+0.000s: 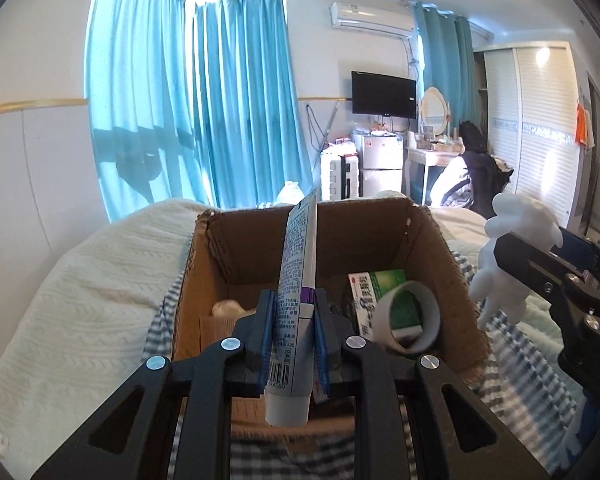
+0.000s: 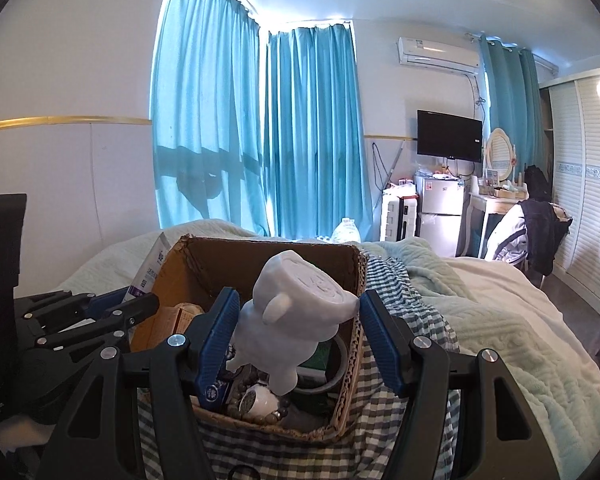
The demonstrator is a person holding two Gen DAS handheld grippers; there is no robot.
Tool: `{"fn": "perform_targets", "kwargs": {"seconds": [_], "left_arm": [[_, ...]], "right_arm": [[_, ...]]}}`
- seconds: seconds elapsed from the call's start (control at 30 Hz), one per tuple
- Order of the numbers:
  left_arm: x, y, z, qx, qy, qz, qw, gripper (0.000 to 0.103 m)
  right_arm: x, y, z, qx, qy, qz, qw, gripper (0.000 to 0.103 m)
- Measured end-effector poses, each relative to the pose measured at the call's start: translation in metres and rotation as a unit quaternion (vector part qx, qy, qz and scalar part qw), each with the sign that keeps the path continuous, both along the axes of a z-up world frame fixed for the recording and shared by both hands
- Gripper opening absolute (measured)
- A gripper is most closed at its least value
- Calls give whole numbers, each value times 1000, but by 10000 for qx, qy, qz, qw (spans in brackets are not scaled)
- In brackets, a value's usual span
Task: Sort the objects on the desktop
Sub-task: 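Lift the figurine and toothpaste tube and carry them over the box, then open both grippers to drop the figurine and tube into the box, then withdraw both grippers from the box down to the remaining items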
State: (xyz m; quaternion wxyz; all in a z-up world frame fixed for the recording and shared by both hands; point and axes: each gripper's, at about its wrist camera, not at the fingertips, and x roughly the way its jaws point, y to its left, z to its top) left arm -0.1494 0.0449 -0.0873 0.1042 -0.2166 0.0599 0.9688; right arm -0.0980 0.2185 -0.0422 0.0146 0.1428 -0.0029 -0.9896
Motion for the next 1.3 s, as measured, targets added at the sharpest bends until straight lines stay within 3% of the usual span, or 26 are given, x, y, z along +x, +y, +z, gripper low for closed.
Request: {"fn": "perform_targets", "kwargs": {"seconds": [0.23,0.5,0.63,0.7,0.73,0.77,1.03,1.3], "left_arm": [[-39,2,-5,-36,-91,-60,9999,18],[-88,4,-21,-131,-486,-22,9987,18],[-102,3,-33,-221,-677,130,9974,29],[-102,2,-35,-191,-693,179,9972,40],[-101,1,-36,-189,-703,201,9971,56],[-98,0,-36,-181,-687,242,9972,66],[-70,-11,-29,-179,-653,318,9972,67],[-18,-44,-11,56,-673,528,9963,69]], "right_arm": [[-37,3,-8,21,-99,125,9999,62],[-77,6,-33,43,-450,214,9987,62],[-90,3,-44,91,-577,248,9980,62],[-92,-2,-49,186,-598,222,9978,64],[-91,-3,-51,217,-602,242,9977,65],[-90,-4,-52,234,-612,257,9975,67],[-69,-8,-43,423,-603,218,9970,69],[-21,-1,-37,156,-695,245,9972,69]]}}
